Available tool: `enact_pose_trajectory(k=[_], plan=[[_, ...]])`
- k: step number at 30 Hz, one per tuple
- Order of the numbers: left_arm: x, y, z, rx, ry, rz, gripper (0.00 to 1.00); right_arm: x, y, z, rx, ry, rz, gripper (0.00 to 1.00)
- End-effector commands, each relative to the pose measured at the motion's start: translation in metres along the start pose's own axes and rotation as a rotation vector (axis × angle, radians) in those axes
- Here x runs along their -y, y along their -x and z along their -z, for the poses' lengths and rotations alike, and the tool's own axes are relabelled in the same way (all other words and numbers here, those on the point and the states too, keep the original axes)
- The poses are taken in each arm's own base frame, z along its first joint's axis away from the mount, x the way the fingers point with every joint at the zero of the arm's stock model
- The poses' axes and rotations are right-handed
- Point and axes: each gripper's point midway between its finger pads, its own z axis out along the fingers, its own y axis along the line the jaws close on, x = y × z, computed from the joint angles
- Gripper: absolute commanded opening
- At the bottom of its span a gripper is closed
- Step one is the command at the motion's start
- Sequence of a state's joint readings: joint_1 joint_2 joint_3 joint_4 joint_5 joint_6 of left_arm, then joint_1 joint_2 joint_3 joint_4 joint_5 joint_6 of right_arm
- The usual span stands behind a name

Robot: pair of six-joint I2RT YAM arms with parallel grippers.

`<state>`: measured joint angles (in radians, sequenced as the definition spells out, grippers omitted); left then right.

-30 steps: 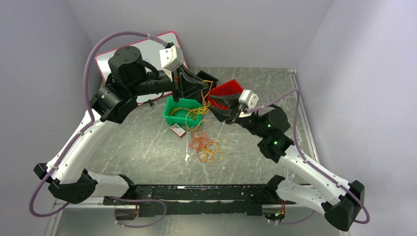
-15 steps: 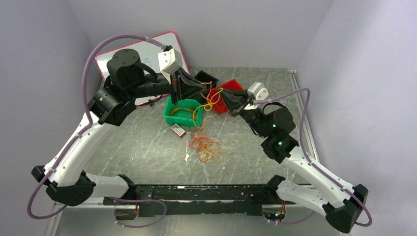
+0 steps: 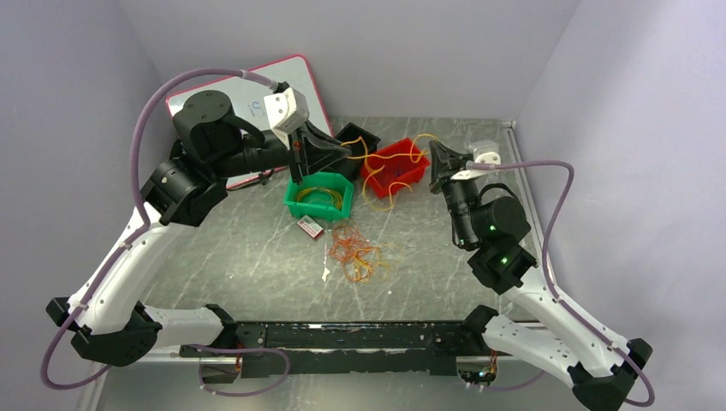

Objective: Untangle the cables
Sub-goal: Place the cable in the bin.

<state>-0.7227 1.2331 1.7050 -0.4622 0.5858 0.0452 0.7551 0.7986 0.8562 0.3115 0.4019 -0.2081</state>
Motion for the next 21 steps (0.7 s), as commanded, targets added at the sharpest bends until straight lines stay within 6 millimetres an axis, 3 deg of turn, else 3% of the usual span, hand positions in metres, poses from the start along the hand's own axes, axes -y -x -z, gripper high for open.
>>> enact_pose_trajectory(k=[1, 4, 6, 13, 18, 21], plan=[[-0.002, 0.002, 0.004, -0.003, 0.028, -0.015, 0.07, 0.045, -0.028, 0.012, -0.122, -0.257, 0.046, 0.00], [-0.003, 0.002, 0.005, -0.005, 0.036, -0.016, 0.07, 0.044, -0.034, 0.014, -0.137, -0.249, 0.054, 0.00], [-0.003, 0.003, 0.005, -0.003, 0.038, -0.016, 0.07, 0.028, -0.032, 0.014, -0.100, -0.153, 0.045, 0.00], [-0.003, 0.003, 0.002, -0.002, 0.028, -0.010, 0.07, -0.069, -0.016, 0.029, 0.040, 0.426, 0.045, 0.04], [-0.003, 0.004, 0.000, 0.000, 0.019, -0.012, 0.07, -0.111, -0.020, 0.044, 0.031, 0.674, 0.017, 0.09], [-0.003, 0.005, 0.000, 0.002, 0.019, -0.013, 0.07, -0.127, -0.021, 0.050, 0.035, 0.766, -0.004, 0.12]])
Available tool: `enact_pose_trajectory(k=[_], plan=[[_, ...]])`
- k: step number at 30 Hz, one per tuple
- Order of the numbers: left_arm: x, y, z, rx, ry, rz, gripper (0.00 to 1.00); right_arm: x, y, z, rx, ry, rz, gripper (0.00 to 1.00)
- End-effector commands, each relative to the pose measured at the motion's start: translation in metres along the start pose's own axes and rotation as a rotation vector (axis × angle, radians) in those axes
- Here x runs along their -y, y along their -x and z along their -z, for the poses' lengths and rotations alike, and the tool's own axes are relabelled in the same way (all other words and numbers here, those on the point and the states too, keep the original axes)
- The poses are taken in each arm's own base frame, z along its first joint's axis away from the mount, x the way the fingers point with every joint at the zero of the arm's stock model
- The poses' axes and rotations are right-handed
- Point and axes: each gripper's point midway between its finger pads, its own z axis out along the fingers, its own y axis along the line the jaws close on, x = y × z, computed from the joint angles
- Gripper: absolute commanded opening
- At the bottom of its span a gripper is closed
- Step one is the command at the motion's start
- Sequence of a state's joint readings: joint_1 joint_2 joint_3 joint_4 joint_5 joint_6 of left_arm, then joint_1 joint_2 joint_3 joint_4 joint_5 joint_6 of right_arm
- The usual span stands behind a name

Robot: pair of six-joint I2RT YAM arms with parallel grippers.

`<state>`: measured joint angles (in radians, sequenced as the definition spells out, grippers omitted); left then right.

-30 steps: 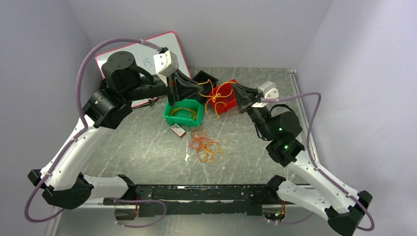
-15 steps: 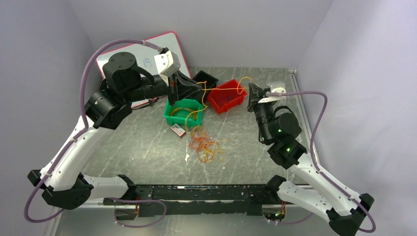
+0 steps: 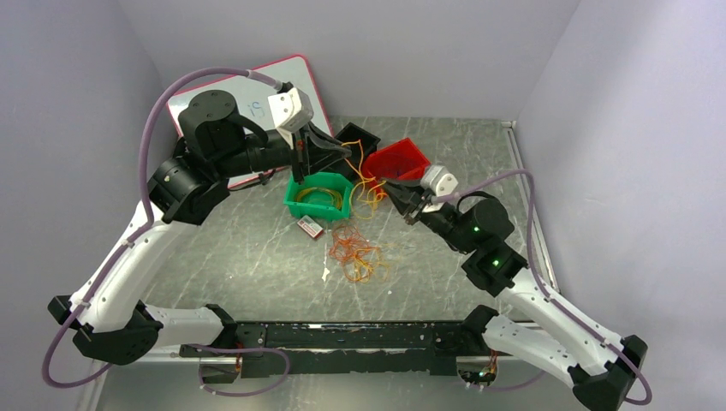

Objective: Untangle the cables
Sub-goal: Place the cable in the bin.

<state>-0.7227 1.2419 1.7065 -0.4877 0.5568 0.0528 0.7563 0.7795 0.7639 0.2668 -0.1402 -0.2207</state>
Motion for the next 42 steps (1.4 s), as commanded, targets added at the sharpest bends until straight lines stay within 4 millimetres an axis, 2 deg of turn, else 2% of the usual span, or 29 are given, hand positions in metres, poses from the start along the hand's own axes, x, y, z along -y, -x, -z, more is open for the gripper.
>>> enact_pose_trajectory(k=[1, 5, 10, 15, 22, 30, 34, 37, 38, 42], plan=[[0.003, 0.013, 0.002, 0.031, -0.009, -0.024, 0.07, -0.039, 0.009, -0.003, 0.045, 0.227, -0.023, 0.12], [0.003, 0.012, 0.002, 0.028, -0.009, -0.023, 0.07, -0.046, 0.010, -0.003, 0.054, 0.263, -0.026, 0.16], [0.004, 0.011, 0.003, 0.031, -0.010, -0.020, 0.07, -0.044, 0.006, -0.006, 0.050, 0.250, -0.027, 0.33], [0.004, 0.009, 0.001, 0.027, -0.015, -0.018, 0.07, -0.043, 0.006, -0.014, 0.071, 0.245, -0.031, 0.42], [0.003, 0.010, 0.002, 0.029, -0.010, -0.021, 0.07, -0.048, 0.005, -0.017, 0.090, 0.267, -0.043, 0.51], [0.002, 0.009, 0.002, 0.024, -0.004, -0.023, 0.07, -0.039, 0.007, -0.005, 0.060, 0.224, -0.011, 0.58], [0.002, 0.009, 0.002, 0.026, -0.003, -0.024, 0.07, -0.034, 0.011, 0.006, 0.051, 0.196, 0.003, 0.69], [0.001, 0.008, 0.001, 0.025, -0.003, -0.023, 0.07, -0.037, 0.014, 0.009, 0.063, 0.212, -0.006, 0.77], [0.001, 0.008, 0.001, 0.025, -0.004, -0.023, 0.07, -0.039, 0.015, 0.010, 0.068, 0.221, -0.009, 0.82], [0.001, 0.007, -0.001, 0.024, -0.007, -0.020, 0.07, -0.048, 0.016, 0.005, 0.086, 0.274, -0.022, 0.93]])
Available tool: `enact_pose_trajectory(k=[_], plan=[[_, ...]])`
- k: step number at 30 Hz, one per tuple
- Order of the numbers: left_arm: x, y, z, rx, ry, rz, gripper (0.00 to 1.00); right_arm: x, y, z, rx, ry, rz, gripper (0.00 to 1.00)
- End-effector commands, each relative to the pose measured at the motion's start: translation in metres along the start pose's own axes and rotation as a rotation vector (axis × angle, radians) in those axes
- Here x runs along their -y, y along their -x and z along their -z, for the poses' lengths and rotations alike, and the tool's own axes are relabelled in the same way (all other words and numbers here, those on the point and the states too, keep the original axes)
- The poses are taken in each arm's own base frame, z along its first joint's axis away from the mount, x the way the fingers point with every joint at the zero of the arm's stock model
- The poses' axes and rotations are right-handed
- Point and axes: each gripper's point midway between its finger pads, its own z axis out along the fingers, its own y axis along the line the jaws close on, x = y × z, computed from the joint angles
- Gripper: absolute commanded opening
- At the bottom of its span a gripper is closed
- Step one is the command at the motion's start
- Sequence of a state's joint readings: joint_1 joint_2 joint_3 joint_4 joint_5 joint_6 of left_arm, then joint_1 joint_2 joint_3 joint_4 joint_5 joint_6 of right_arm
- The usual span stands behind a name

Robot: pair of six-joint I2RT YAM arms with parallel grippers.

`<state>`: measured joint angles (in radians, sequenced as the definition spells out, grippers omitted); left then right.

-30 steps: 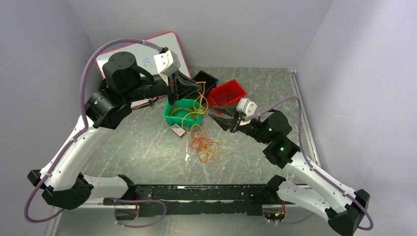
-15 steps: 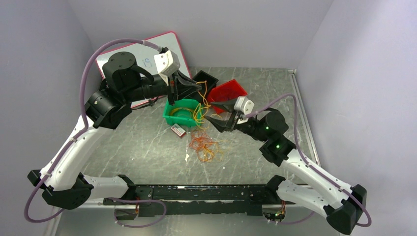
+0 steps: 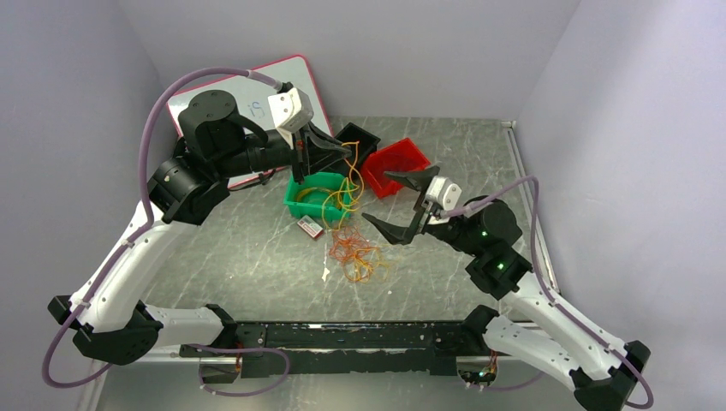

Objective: Untangle the cables
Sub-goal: Place the cable in the bin.

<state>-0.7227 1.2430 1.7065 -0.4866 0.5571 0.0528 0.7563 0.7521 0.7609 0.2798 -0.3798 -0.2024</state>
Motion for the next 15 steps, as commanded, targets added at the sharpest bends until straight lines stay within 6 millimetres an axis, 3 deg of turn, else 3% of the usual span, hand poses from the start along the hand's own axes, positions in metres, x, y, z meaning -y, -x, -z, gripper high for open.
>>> enact_pose_trajectory(k=[1, 5, 15], plan=[[0.001, 0.007, -0.001, 0.024, -0.007, -0.020, 0.07, -0.010, -0.005, -0.007, 0.007, 0.061, -0.019, 0.96], [0.000, 0.006, -0.002, 0.022, -0.006, -0.019, 0.07, -0.017, -0.002, -0.017, 0.041, 0.112, -0.036, 1.00], [0.000, 0.004, -0.003, 0.018, -0.008, -0.019, 0.07, -0.002, -0.011, -0.031, 0.039, 0.052, -0.011, 0.99]])
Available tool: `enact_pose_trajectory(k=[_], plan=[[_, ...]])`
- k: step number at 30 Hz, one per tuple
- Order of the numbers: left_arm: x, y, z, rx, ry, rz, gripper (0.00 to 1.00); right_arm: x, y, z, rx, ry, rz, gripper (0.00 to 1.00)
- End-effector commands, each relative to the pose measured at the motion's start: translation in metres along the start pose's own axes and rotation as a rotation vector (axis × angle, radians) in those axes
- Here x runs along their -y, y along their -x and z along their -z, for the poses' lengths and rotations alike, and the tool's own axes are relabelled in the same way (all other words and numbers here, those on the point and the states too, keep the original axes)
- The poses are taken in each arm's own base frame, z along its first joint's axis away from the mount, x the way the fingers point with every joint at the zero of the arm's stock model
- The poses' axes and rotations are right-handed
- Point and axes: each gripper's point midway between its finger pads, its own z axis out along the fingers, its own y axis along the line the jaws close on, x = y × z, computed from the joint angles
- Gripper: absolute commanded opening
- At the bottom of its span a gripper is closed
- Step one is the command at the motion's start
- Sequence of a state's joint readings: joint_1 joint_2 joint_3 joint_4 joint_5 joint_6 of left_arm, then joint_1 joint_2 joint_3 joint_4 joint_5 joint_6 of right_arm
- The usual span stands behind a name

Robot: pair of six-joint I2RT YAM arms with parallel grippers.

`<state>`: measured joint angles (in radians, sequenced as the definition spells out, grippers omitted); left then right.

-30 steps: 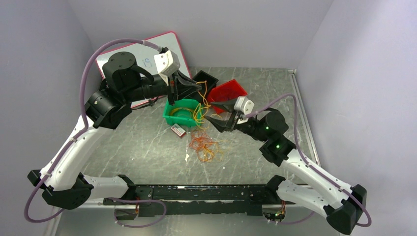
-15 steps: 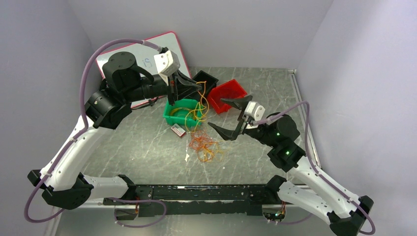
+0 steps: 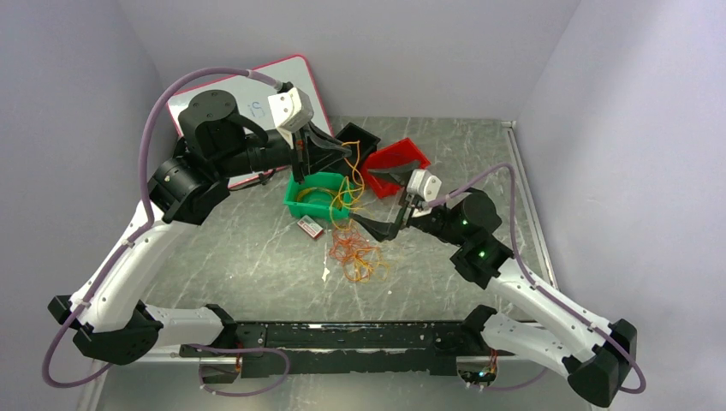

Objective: Untangle the cables
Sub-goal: Place the cable in the bin.

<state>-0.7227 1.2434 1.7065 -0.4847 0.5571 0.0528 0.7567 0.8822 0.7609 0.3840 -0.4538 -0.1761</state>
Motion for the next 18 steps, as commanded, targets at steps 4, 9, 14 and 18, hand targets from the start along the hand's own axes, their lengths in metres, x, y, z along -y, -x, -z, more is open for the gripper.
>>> enact_pose_trajectory(k=[4, 9, 14, 18], plan=[[-0.001, 0.003, -0.005, 0.014, -0.010, -0.020, 0.07, 0.008, 0.004, -0.014, 0.045, -0.011, 0.018, 0.96], [-0.002, 0.004, -0.006, 0.014, -0.009, -0.023, 0.07, 0.007, -0.004, -0.023, 0.039, 0.007, 0.001, 0.87], [-0.002, 0.004, -0.006, 0.015, -0.010, -0.020, 0.07, 0.006, -0.005, -0.025, 0.031, 0.021, -0.008, 0.75], [-0.002, 0.002, -0.007, 0.012, -0.011, -0.018, 0.07, 0.004, -0.008, -0.025, 0.023, 0.028, -0.013, 0.71]])
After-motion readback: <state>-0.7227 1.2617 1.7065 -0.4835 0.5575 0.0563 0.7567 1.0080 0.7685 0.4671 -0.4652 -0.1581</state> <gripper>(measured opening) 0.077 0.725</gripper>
